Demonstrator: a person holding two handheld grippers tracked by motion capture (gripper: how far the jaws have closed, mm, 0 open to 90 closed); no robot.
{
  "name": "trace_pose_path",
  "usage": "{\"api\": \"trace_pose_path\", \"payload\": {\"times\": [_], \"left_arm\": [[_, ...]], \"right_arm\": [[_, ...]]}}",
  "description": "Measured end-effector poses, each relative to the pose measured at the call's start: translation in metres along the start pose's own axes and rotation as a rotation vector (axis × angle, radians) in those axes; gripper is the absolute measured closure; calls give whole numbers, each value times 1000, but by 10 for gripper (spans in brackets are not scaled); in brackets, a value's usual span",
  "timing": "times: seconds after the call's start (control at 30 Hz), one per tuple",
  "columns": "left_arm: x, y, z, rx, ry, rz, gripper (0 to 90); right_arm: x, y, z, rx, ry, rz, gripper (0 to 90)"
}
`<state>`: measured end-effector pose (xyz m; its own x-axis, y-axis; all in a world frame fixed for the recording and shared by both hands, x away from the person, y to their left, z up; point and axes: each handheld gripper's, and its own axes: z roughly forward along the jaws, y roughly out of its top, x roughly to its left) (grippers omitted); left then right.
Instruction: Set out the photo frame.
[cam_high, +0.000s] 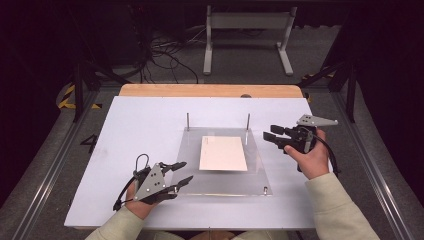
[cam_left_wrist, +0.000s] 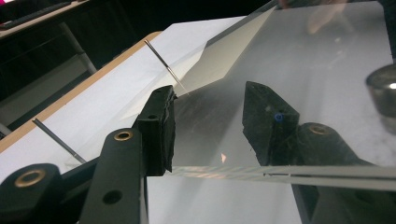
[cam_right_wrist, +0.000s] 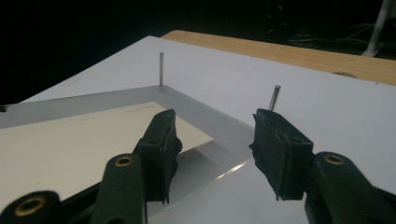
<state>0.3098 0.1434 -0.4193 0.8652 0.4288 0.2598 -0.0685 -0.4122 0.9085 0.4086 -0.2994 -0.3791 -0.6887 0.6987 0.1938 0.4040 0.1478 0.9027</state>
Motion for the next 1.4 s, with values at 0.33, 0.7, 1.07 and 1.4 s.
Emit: {"api": "trace_pose_path", "payload": {"times": [0.33,0.7,1.07,1.4], "left_arm": [[1,1,0,5,-3,-4,532],[3,3,0,3,-10,-14,532],[4,4,0,1,-9,-18,532],[4,4,0,1,-10,-18,532]], "right_arm": [[35,-8,-42,-34,24,-57,342],[58,-27,-62,74,-17,-206,282],[67,-52,-61,98,37,-268,230],[89,-51,-50,11,112,-387,149]]}}
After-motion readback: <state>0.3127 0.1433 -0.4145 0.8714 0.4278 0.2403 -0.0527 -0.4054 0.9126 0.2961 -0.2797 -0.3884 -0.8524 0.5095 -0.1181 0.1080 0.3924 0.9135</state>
